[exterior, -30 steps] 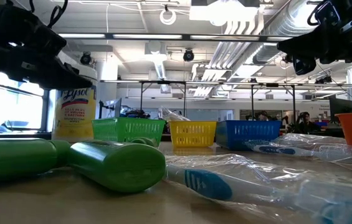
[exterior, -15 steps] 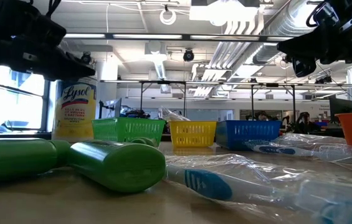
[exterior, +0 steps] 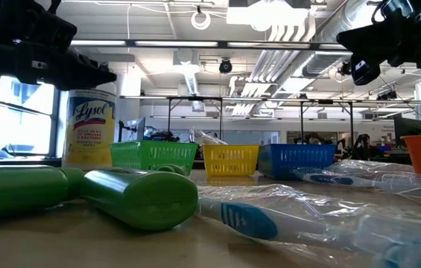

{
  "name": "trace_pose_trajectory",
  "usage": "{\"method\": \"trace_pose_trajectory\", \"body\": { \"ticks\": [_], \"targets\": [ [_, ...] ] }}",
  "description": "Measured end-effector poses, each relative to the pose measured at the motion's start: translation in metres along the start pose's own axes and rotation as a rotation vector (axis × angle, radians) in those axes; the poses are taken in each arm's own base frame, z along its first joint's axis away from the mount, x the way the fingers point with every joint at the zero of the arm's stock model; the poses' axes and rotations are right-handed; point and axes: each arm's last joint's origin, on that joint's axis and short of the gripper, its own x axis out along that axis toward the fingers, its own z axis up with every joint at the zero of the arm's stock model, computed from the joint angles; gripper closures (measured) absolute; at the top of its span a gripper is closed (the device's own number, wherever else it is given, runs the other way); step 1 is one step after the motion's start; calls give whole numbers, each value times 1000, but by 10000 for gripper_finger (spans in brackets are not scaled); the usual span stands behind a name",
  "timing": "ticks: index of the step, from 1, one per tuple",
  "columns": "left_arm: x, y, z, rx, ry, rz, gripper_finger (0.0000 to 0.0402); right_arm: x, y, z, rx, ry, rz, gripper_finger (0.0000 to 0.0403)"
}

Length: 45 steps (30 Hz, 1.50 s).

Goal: Pick & Place Travel size toiletries
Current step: Put the black hairbrush into the orange basket

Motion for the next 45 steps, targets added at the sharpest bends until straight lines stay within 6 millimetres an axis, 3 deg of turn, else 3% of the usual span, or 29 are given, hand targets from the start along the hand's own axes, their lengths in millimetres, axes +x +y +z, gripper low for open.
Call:
{"method": "trace_pose_trajectory", "body": {
  "ticks": [4,11,19,25,33,37,45],
  "targets": [
    [0,-1,-4,-16,38,2,401,8,7,14,-4,50,12,399],
    [0,2,-4,-96,62,100,401,41,32,47,18,395,26,399],
    [0,2,-4,-145,61,103,401,84,84,50,-68,755,-4,399],
    [0,2,-6,-177,76,101,401,108,136,37,-106,944,-13,399],
    [0,2,-6,-201,79,103,401,127,188,0,5,1169,8,392],
    [0,2,-6,-201,79,103,401,133,206,-18,68,1246,0,348],
    [0,2,-4,-220,55,108,401,135,224,-43,120,1313,-146,214]
  ]
}}
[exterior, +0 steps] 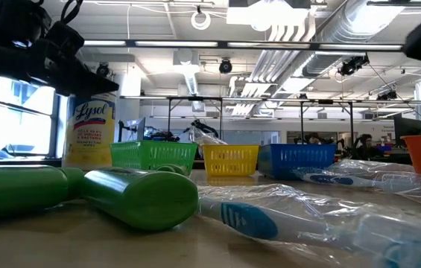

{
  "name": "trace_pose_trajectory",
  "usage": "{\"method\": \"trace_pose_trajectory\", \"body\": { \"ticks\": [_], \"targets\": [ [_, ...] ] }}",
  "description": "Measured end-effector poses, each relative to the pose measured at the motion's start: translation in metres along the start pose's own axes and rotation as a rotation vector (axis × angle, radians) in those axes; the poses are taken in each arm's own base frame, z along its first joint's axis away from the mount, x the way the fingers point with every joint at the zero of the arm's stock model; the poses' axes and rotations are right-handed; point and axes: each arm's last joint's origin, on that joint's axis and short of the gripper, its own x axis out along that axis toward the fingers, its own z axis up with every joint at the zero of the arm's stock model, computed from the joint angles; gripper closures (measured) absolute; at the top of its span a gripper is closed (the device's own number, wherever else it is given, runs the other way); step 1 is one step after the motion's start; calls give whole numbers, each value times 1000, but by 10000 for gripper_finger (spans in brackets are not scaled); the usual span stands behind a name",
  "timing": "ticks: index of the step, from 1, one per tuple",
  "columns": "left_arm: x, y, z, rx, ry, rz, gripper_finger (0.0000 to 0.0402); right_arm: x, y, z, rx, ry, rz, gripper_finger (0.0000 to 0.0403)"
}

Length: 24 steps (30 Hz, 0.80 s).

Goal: Pick & Place Travel size toiletries
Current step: Put the black hairbrush into the orange basket

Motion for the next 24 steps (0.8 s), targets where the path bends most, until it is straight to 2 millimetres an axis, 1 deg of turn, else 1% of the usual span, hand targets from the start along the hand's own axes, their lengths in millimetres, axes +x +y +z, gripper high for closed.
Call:
{"method": "trace_pose_trajectory", "body": {
  "ticks": [3,6,9,15,24],
  "targets": [
    [0,0,0,0,0,0,401,6,6,-7,-11,-15,-14,192],
    [0,0,0,-1,0,0,401,12,10,-12,-4,-25,-38,189],
    [0,0,0,-7,0,-1,401,18,14,-18,-10,-39,-65,194],
    [0,0,0,-23,0,-3,401,35,18,-29,-19,-15,-104,205],
    [0,0,0,-36,5,-3,401,54,17,-35,-30,3,-175,221]
  ]
}}
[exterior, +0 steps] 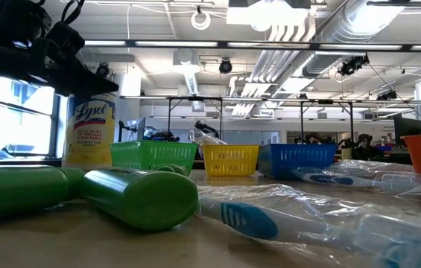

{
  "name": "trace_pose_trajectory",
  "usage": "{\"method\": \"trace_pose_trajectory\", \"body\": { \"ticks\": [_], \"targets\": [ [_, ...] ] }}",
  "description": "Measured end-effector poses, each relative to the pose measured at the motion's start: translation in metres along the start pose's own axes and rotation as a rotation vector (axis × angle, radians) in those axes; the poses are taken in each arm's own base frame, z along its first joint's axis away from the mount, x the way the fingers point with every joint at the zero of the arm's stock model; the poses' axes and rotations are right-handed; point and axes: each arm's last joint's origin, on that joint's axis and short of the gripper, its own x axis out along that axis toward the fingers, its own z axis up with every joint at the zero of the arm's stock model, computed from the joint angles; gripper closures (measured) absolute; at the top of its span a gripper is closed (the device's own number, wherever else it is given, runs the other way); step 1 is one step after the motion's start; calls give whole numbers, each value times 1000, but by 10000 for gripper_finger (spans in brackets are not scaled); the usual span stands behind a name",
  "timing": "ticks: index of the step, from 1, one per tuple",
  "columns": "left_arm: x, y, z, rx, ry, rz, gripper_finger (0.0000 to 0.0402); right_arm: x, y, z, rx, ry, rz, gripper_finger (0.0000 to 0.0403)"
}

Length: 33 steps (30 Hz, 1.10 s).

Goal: Pick & Place Travel size toiletries
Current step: Put the black hairbrush into the orange basket

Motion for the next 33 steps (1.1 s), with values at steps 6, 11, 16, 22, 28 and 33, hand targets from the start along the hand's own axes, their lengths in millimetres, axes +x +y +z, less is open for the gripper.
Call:
{"method": "trace_pose_trajectory", "body": {
  "ticks": [6,11,16,22,28,33],
  "targets": [
    [0,0,-1,-16,12,0,401,6,0,-1,-6,-14,-34,246],
    [0,0,-1,-16,13,0,401,6,-1,-1,-7,-24,-44,310],
    [0,0,-1,-17,14,1,401,6,-1,-1,-14,-31,-48,389],
    [0,0,-1,-18,15,3,401,-12,10,14,-93,-83,7,399],
    [0,0,-1,-18,15,3,401,-61,21,46,-237,-281,88,400],
    [0,0,-1,-18,15,2,401,-105,14,72,-343,-496,193,400]
  ]
}}
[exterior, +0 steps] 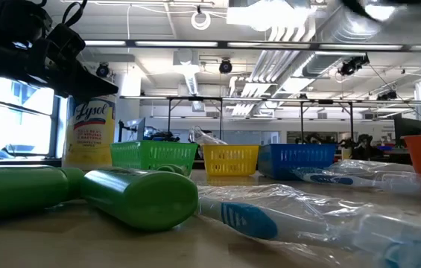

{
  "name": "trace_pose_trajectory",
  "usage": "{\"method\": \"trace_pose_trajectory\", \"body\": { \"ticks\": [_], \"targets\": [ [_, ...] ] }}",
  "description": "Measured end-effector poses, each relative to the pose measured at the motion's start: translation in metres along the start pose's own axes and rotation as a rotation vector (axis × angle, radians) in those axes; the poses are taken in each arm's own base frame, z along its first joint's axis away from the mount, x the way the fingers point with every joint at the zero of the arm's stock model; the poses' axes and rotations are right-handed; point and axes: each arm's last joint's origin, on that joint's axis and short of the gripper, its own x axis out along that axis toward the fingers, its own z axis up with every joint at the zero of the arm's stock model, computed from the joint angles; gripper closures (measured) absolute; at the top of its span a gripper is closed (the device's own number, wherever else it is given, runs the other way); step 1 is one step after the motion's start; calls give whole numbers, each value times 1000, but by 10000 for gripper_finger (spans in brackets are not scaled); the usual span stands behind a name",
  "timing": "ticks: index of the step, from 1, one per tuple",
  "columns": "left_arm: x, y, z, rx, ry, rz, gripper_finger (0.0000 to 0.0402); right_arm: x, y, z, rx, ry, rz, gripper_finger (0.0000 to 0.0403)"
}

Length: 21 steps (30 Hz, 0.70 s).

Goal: Pick & Place Travel size toiletries
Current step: Put the black hairbrush into the orange basket

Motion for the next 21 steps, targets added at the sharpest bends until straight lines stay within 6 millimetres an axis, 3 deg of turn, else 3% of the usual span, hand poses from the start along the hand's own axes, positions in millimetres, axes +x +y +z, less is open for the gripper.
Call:
{"method": "trace_pose_trajectory", "body": {
  "ticks": [6,14,17,21],
  "targets": [
    [0,0,0,0,0,0,401,-12,-25,24,-67,-75,61,400],
    [0,0,-1,-5,6,-4,401,-2,-67,37,-126,-43,138,400],
    [0,0,-1,-18,9,-6,401,-17,-78,47,-156,-108,178,400],
    [0,0,-1,-26,12,-7,401,-53,-90,51,-199,-224,195,400]
  ]
}}
